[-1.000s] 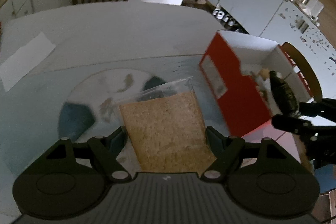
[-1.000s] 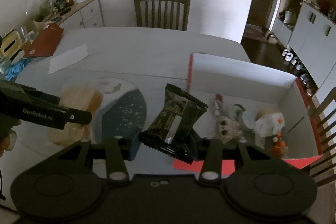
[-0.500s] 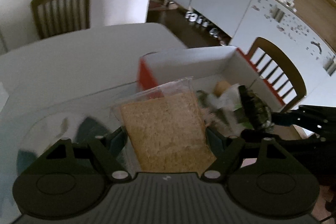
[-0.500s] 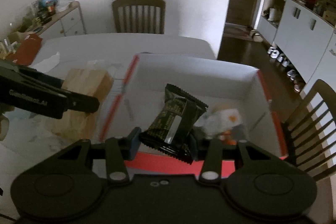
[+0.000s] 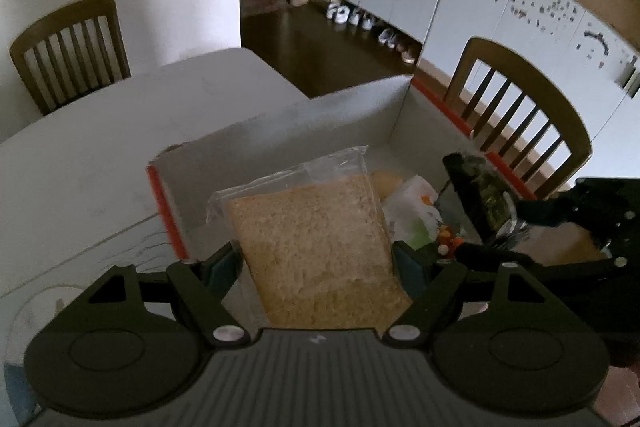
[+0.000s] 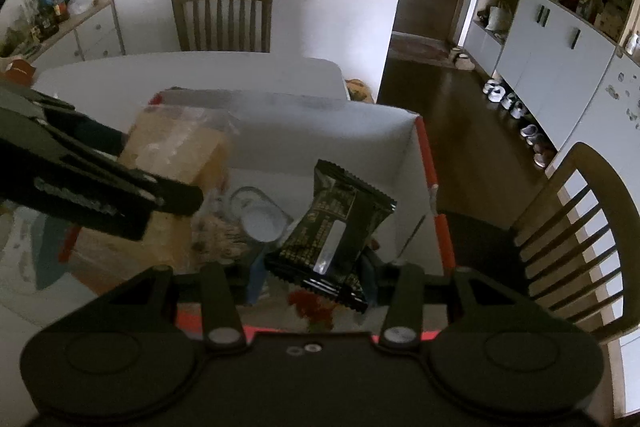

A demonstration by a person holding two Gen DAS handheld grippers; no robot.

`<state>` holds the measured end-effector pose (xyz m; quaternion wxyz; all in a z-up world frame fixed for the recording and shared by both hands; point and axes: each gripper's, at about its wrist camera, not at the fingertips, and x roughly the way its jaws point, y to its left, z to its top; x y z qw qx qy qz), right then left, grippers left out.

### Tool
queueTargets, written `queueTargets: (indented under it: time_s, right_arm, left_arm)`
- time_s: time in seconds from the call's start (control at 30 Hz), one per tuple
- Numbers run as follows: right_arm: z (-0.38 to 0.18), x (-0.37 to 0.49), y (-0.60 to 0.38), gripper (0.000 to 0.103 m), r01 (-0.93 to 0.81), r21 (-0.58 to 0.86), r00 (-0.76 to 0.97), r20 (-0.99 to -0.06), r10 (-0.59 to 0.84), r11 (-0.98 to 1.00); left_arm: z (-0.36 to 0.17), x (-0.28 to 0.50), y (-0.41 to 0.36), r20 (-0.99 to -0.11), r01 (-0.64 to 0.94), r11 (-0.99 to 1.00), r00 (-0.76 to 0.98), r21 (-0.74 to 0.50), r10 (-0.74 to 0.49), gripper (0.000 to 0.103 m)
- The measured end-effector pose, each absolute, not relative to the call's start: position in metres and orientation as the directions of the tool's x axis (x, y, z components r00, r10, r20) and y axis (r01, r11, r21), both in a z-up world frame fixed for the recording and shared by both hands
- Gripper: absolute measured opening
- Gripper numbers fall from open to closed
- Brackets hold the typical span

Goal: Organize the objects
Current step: 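Carry the bread loaf and snack packet in both grippers over the red shoebox, then open both grippers to drop the bread and snack packet into the box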

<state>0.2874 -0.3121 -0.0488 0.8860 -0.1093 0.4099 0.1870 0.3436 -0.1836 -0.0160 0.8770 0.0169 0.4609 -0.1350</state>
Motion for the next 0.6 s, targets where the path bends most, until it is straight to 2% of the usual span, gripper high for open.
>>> queueTargets:
  time_s: [0.6]
  right_arm:
    - [-0.086,0.313,-0.327,0.047,-0.426,-0.002,0.515,-0.823,0.24,0.905]
  left_arm:
    - [-0.07,0.379,-0.203,-0.876,0.287,0.955,0.441,-0.068,-0.195,0.08]
